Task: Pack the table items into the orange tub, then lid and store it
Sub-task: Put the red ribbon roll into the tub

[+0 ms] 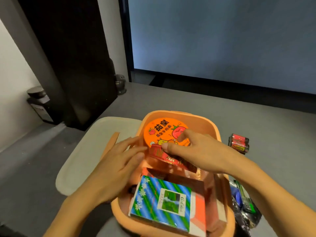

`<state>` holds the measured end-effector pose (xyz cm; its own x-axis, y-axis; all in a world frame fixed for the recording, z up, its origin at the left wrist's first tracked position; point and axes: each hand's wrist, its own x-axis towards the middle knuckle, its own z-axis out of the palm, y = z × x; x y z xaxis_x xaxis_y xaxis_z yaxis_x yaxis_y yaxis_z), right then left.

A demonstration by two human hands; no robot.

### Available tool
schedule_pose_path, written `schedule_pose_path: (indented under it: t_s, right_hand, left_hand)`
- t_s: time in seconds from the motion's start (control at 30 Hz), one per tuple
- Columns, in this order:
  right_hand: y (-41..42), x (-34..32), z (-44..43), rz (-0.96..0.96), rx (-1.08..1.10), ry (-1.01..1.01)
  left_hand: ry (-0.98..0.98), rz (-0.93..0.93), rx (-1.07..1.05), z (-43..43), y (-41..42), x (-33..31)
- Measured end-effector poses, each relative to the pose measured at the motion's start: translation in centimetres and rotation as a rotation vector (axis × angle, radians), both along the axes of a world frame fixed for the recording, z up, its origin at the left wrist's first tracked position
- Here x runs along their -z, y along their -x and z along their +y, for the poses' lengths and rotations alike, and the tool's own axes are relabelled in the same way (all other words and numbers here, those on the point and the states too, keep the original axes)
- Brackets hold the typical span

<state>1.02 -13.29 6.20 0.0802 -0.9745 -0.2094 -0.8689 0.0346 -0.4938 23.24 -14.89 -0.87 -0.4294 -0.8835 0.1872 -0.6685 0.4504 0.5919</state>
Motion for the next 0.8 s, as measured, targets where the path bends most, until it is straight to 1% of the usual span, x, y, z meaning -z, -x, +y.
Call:
schedule_pose_path:
  t_s: [0.03, 0.1, 0.2, 0.23, 0.3, 0.33, 0.37, 0.43, 0.5, 0.57, 0.63, 0.73, 0.8]
  right_hand:
    - [-0.5, 0.0, -0.3, 0.007, 0.0, -0.013]
    - [-1.6, 0.2, -1.0, 0.039, -0.001, -0.03]
    - [-3.2, 1.2, -1.8, 0.129, 0.023, -0.016]
    - [-3.4, 1.4, -1.9, 0.158, 0.055, 0.011]
    - [-3.3, 1.4, -1.6, 0.176, 0.08, 0.146]
    - [-3.1, 1.2, -1.3, 0.134, 0.054, 0.212]
    - [-3.0, 1.0, -0.9, 0.058, 0.009, 0.234]
    - [-3.0, 1.1, 0.0, -0.083, -0.107, 0.172]
    - [-3.0, 1.7, 0.7, -0.147, -0.192, 0.067]
    - [-2.8, 2.2, 1.1, -0.175, -0.219, -0.007]
    - [-2.9, 2.6, 1.3, -0.207, -0.24, -0.03]
    - [-2.3, 3.0, 2.0, -0.226, -0.243, 0.037]
    - [-0.9, 3.1, 2.5, -0.178, -0.195, 0.153]
  left_hand:
    - [-0.009, 0.04, -0.039, -0.2, -0.6, 0.1]
    - [-0.028, 0.055, -0.086, -0.7, -1.5, 0.1]
    - [-0.026, 0.054, -0.03, -1.2, -1.8, -0.1]
    - [-0.029, 0.056, -0.002, -1.3, -1.7, -0.2]
    - [-0.041, 0.039, 0.042, -1.5, -1.5, -0.3]
    - [-0.048, 0.018, 0.058, -1.6, -1.5, -0.3]
    - [-0.054, -0.004, 0.072, -1.7, -1.5, -0.3]
    - [-0.056, -0.026, 0.081, -1.8, -1.5, -0.2]
    - [-0.06, -0.031, 0.082, -1.8, -1.5, -0.2]
    - [-0.058, -0.052, 0.09, -1.8, -1.5, -0.3]
    - [-0.045, -0.066, 0.095, -1.8, -1.5, -0.4]
    - [-0.019, -0.063, 0.101, -1.6, -1.1, -0.5]
    - [0.001, -0.054, 0.11, -1.3, -0.5, -0.9]
